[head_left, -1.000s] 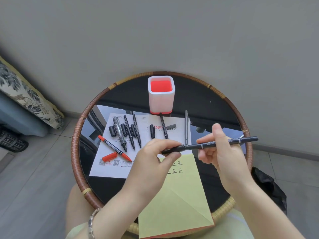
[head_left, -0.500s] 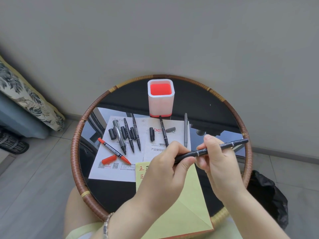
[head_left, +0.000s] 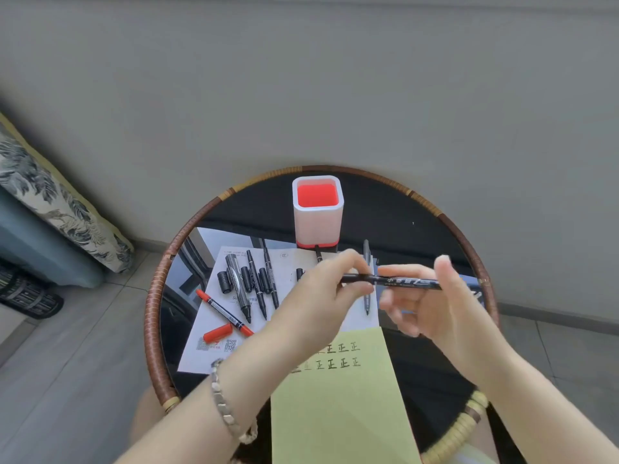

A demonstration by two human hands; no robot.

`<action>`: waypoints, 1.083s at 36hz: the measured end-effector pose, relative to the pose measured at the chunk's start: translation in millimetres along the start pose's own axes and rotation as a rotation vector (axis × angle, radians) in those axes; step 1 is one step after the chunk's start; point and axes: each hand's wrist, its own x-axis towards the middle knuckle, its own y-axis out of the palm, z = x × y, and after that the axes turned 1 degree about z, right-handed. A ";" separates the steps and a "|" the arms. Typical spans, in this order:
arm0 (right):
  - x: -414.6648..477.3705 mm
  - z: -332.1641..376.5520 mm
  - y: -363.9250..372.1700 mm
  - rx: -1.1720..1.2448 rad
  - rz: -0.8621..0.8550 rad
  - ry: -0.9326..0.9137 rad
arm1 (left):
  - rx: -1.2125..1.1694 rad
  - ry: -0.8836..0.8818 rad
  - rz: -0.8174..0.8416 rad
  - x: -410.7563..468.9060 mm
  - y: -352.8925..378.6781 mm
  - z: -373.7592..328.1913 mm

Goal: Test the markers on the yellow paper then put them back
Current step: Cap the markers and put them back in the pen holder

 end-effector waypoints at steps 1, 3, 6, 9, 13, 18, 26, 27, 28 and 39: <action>1.9 5.9 -4.7 -0.014 0.027 -0.009 | 0.042 0.040 -0.007 5.2 -3.7 -2.2; 9.1 16.3 -15.0 -0.088 0.022 -0.025 | 0.123 0.108 -0.015 15.7 -10.1 -4.8; 23.5 33.3 -23.4 -0.205 0.004 -0.034 | 0.237 0.169 -0.039 28.9 -18.6 -4.8; 29.3 52.4 -26.7 -0.223 0.015 -0.026 | 0.282 0.234 -0.112 38.3 -29.3 -2.1; 41.2 68.6 -22.0 -0.527 -0.046 -0.027 | 0.358 0.285 -0.209 50.1 -43.8 1.3; 72.9 65.4 -0.7 -1.030 0.027 -0.147 | 0.486 0.308 -0.137 65.4 -53.2 -3.1; 133.5 55.8 5.3 -0.888 -0.256 -0.255 | 0.408 0.213 -0.318 77.4 -61.9 14.2; 140.0 56.4 6.8 -0.833 -0.303 -0.278 | 0.361 0.182 -0.300 75.6 -61.8 17.8; 145.9 56.8 9.4 -0.775 -0.333 -0.299 | 0.311 0.150 -0.281 72.9 -61.5 20.7; 175.6 39.3 17.0 -0.704 -0.385 -0.390 | 0.342 -0.187 -0.150 47.2 -58.8 69.4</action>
